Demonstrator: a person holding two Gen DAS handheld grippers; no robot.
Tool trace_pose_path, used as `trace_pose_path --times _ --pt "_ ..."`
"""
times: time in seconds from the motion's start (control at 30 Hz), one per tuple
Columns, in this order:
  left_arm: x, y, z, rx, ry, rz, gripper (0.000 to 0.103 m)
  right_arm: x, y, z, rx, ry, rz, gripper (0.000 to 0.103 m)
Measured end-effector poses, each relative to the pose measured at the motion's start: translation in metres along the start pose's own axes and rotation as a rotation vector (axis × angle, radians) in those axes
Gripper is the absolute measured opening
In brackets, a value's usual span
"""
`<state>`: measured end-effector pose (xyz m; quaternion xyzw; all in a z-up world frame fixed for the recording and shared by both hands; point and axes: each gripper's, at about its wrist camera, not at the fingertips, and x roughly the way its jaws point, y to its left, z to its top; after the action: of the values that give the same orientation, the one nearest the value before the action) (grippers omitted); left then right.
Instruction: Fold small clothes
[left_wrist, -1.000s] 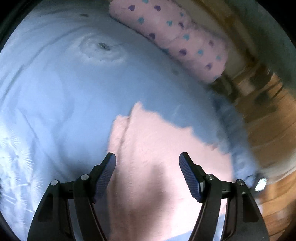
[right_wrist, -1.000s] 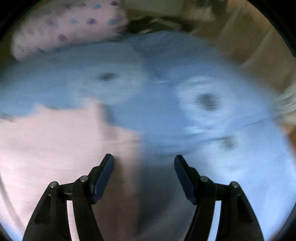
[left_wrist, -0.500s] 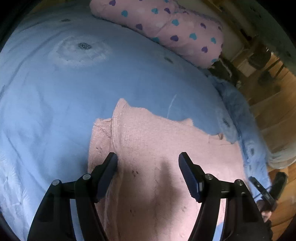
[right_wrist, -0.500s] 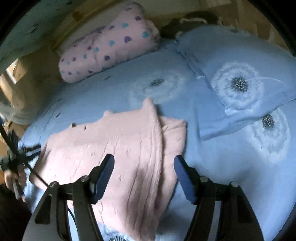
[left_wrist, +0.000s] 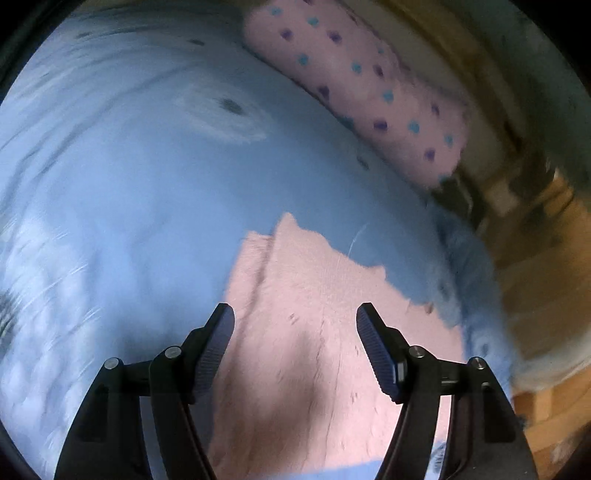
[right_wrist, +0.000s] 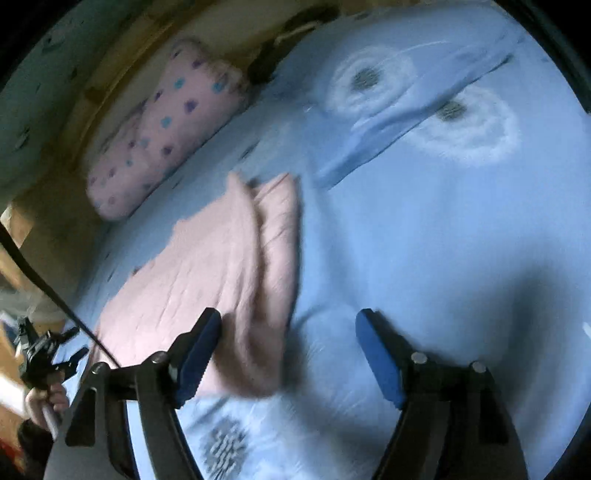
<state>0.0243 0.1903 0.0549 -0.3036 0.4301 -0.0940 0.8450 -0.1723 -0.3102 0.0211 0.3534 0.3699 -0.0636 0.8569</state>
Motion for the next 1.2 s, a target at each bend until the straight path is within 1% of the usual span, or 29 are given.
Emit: trace_pose_path --times 0.07,0.1,0.13,0.17,0.2,0.27,0.3,0.37,0.43,0.47,0.5,0.53,0.6,0.67,0.7,0.73,0.77,0.83,0.9,0.93,0.97,1.0,1.03,1.1,1.13,1.2 --pt "-0.021 0.019 -0.009 -0.043 -0.008 0.004 0.053 0.014 0.003 -0.004 0.023 0.047 0.072 0.078" --pt "-0.03 0.029 -0.016 -0.073 -0.012 0.006 0.054 0.022 0.006 -0.006 0.024 0.07 0.091 0.078" --pt "-0.035 0.039 -0.024 -0.109 -0.011 -0.007 0.056 0.027 0.011 -0.006 0.002 0.07 0.089 0.078" --pt "-0.038 0.049 -0.032 -0.149 0.001 -0.038 0.056 0.032 0.015 -0.007 -0.029 0.069 0.087 0.078" --pt "-0.036 0.057 -0.041 -0.191 0.027 -0.077 0.056 0.037 0.02 -0.006 -0.064 0.065 0.084 0.078" --pt "-0.023 0.068 -0.057 -0.275 0.091 -0.159 0.056 0.043 0.025 -0.003 -0.094 0.06 0.069 0.077" --pt "-0.014 0.07 -0.063 -0.299 0.124 -0.173 0.056 0.045 0.028 -0.003 -0.104 0.054 0.068 0.077" --pt "-0.009 0.064 -0.066 -0.261 0.106 -0.171 0.056 0.046 0.027 -0.001 -0.099 0.039 0.087 0.073" --pt "-0.004 0.057 -0.065 -0.25 0.114 -0.179 0.056 0.042 0.016 0.001 -0.049 0.022 0.133 0.062" --pt "0.001 0.056 -0.065 -0.263 0.113 -0.196 0.056 0.04 0.007 0.003 -0.016 0.015 0.155 0.058" --pt "0.006 0.056 -0.064 -0.282 0.112 -0.208 0.056 0.04 0.0 0.004 0.018 0.009 0.17 0.048" --pt "0.01 0.055 -0.061 -0.297 0.113 -0.212 0.056 0.041 -0.004 0.005 0.042 0.006 0.181 0.042" --pt "0.014 0.054 -0.059 -0.328 0.107 -0.236 0.056 0.043 -0.006 0.005 0.053 0.004 0.183 0.04" --pt "0.017 0.055 -0.06 -0.365 0.109 -0.234 0.047 0.046 -0.002 0.006 0.035 0.003 0.168 0.04" --pt "0.018 0.058 -0.061 -0.394 0.109 -0.226 0.038 0.046 -0.002 0.005 0.033 0.002 0.163 0.04" --pt "0.019 0.06 -0.062 -0.418 0.109 -0.225 0.031 0.047 -0.002 0.005 0.034 -0.001 0.161 0.041" --pt "0.02 0.062 -0.063 -0.438 0.109 -0.227 0.028 0.049 0.0 0.006 0.031 0.005 0.159 0.042" --pt "0.023 0.068 -0.064 -0.468 0.115 -0.219 0.009 0.056 0.005 0.011 0.017 0.039 0.142 0.043" --pt "0.025 0.076 -0.066 -0.493 0.119 -0.232 0.005 0.063 0.012 0.017 -0.003 0.09 0.12 0.043" --pt "0.025 0.077 -0.066 -0.49 0.119 -0.237 0.004 0.067 0.014 0.02 -0.008 0.107 0.117 0.043" --pt "0.024 0.075 -0.066 -0.473 0.119 -0.235 0.004 0.069 0.014 0.023 -0.015 0.119 0.128 0.043" --pt "0.023 0.07 -0.065 -0.431 0.114 -0.216 0.002 0.071 0.011 0.025 -0.016 0.13 0.152 0.038" --pt "0.022 0.067 -0.065 -0.404 0.107 -0.204 0.002 0.073 0.004 0.027 0.02 0.133 0.171 0.028" --pt "0.02 0.064 -0.066 -0.357 0.098 -0.198 0.001 0.074 -0.015 0.028 0.166 0.135 0.228 0.021" --pt "0.02 0.063 -0.066 -0.351 0.102 -0.203 0.0 0.074 -0.018 0.027 0.221 0.128 0.228 0.022" --pt "0.02 0.07 -0.065 -0.373 0.114 -0.231 0.0 0.074 -0.008 0.027 0.258 0.128 0.173 0.022"
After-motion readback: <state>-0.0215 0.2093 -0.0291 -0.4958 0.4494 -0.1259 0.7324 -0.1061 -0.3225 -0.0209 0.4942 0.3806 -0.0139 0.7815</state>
